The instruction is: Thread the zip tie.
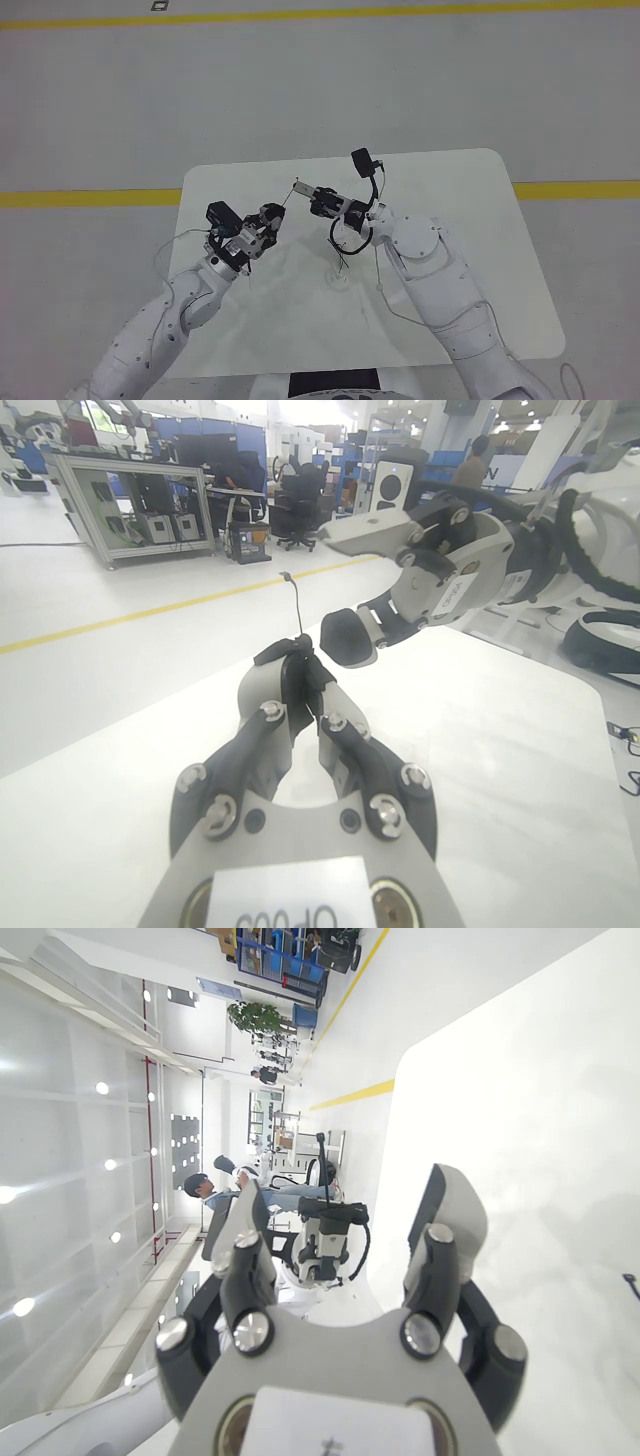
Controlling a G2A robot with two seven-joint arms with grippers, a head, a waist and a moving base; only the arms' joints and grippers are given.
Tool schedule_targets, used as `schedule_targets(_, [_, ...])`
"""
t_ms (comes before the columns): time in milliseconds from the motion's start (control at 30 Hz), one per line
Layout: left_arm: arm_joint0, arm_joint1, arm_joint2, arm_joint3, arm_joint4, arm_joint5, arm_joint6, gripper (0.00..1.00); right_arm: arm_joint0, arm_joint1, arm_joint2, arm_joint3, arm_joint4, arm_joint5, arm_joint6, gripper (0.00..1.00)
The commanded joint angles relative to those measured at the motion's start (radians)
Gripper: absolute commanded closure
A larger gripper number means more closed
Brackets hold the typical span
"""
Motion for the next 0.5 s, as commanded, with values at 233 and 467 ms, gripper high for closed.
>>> schedule_targets(233, [0.009,0.014,-0.026,-0.014,0.001,0.0,-0.04,1.0,0.0,0.0,0.0,0.0,0.0,0.0,0.001,0.0])
schedule_targets(467, [0.008,0.011,-0.031,0.002,-0.052,0.002,-0.065,1.0,0.0,0.0,0.0,0.0,0.0,0.0,0.001,0.0])
